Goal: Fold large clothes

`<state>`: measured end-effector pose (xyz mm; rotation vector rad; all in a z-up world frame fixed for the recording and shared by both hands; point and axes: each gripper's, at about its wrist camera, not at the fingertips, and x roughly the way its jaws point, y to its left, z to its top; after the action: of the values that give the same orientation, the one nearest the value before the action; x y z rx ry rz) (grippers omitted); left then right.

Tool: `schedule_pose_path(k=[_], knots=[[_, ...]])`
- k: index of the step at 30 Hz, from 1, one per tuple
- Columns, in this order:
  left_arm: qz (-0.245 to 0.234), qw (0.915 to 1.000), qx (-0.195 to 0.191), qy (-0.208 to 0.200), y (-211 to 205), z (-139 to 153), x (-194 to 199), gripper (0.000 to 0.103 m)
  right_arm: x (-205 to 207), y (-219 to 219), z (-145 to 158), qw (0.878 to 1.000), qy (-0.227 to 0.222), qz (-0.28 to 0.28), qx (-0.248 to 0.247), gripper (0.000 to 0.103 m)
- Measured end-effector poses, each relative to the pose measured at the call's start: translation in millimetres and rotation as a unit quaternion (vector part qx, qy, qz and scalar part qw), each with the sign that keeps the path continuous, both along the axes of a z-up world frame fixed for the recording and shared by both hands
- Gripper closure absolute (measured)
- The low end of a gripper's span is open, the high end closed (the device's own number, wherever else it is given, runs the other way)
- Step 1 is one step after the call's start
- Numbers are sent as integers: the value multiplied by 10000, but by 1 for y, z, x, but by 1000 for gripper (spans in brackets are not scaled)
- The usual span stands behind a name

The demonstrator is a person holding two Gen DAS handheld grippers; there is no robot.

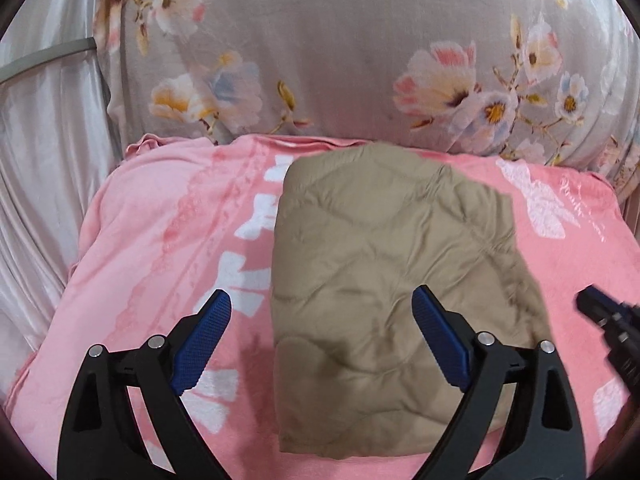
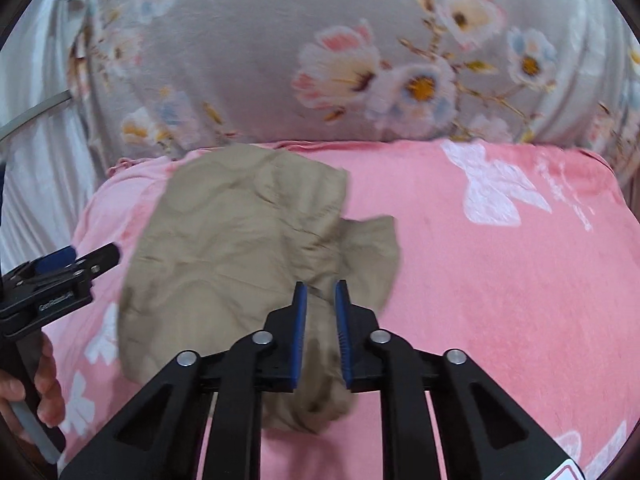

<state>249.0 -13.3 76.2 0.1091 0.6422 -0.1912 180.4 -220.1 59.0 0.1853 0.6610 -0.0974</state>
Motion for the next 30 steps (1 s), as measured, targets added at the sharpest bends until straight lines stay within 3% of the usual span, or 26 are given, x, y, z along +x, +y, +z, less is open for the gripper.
schedule_pose_path(k=[4,11,18,30], knots=[[191,9993,307,-108,-21,4,12,14,33,25,2,9998,5,180,-110,97],[435,9969,476,446,-30,-51,53,17,79,16,-53,9988,472,-93,-37,98],[423,9977,443,300,-32,-77,58,14,85,6,-83,9985,520,-188,-61,99],[456,9983,301,212,-31,-100,66,9,87,5,-108,9990,384,-225,44,101]])
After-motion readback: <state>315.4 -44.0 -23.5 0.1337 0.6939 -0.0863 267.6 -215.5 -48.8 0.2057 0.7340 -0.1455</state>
